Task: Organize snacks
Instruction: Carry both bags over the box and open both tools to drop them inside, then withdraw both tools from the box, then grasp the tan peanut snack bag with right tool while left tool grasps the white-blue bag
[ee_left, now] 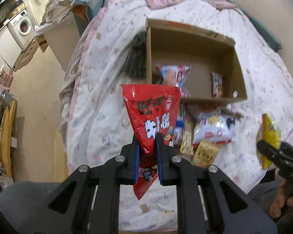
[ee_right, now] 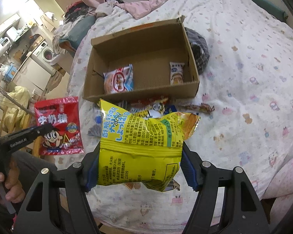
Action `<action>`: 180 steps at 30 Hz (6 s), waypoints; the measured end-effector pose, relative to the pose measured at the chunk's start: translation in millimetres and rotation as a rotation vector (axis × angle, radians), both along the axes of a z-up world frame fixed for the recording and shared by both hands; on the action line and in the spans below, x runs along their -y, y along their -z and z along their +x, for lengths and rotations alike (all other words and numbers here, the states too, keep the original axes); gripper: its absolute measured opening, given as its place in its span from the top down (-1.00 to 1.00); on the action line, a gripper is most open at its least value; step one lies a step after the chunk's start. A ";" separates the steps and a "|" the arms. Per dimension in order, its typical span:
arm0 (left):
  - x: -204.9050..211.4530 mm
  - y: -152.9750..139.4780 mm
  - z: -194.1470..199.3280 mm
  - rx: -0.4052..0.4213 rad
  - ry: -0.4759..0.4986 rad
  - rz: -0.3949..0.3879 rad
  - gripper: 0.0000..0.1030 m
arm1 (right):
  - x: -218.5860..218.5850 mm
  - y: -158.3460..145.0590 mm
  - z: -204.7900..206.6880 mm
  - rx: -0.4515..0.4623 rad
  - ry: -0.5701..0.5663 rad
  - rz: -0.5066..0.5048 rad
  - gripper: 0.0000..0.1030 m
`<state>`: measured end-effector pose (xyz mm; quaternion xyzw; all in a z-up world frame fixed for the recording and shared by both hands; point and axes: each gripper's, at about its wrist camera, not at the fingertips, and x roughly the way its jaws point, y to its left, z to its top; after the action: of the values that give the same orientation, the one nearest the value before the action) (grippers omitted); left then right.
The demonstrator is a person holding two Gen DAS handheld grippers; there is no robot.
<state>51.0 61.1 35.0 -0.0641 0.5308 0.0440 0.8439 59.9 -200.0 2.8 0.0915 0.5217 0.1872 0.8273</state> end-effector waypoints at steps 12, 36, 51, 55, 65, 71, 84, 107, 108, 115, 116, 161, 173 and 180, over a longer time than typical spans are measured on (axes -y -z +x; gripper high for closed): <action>24.2 -40.0 65.7 0.151 0.064 0.060 0.77 | -5.8 -18.9 62.5 0.056 0.003 0.014 -0.40; 38.1 23.9 189.0 0.049 0.058 0.071 0.76 | -35.3 45.1 198.8 0.019 -0.023 0.006 -0.40; 34.9 23.6 194.1 0.032 0.039 0.003 0.76 | -17.7 38.8 201.6 0.000 0.024 0.152 -1.00; 49.4 22.8 198.2 0.024 0.067 -0.076 0.76 | -5.3 20.5 194.8 0.048 0.052 0.124 -1.00; 89.5 55.5 222.7 -0.075 0.103 -0.103 0.65 | 39.4 6.3 188.2 0.074 0.151 0.173 -1.00; 92.3 53.4 217.9 -0.053 0.110 -0.009 -0.28 | 43.7 8.0 186.8 0.069 0.138 0.162 -1.00; 85.7 47.2 201.6 -0.051 0.107 0.066 -0.30 | 35.4 7.5 178.4 0.055 0.103 0.147 -1.00; 56.9 20.9 112.8 0.015 0.097 0.113 -0.71 | 25.6 -11.3 119.2 0.093 0.090 0.096 -1.00; 54.9 20.0 106.0 0.031 0.097 0.110 -0.74 | 24.5 -13.2 113.3 0.102 0.090 0.088 -1.00; 32.1 6.3 59.8 0.181 0.080 0.078 -1.00 | 22.2 -12.1 73.7 0.092 0.101 0.098 -1.00; 29.3 6.0 51.6 0.215 0.097 0.071 -1.00 | 22.5 -10.9 68.3 0.093 0.105 0.100 -1.00; -27.0 85.3 -4.9 -0.079 -0.048 -0.036 -1.00 | -68.7 135.0 6.4 -0.309 -0.019 0.005 0.39; -14.6 87.1 30.2 -0.124 -0.018 -0.067 -1.00 | -33.1 52.4 0.8 -0.185 -0.089 0.085 0.76; -4.6 104.9 66.8 -0.181 0.037 -0.145 -0.99 | 2.4 22.7 23.0 -0.095 -0.091 0.082 0.76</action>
<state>117.8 65.7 -69.9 -0.1110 0.6078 -0.0043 0.7863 82.9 -202.4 -19.9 0.1101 0.5559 0.2414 0.7878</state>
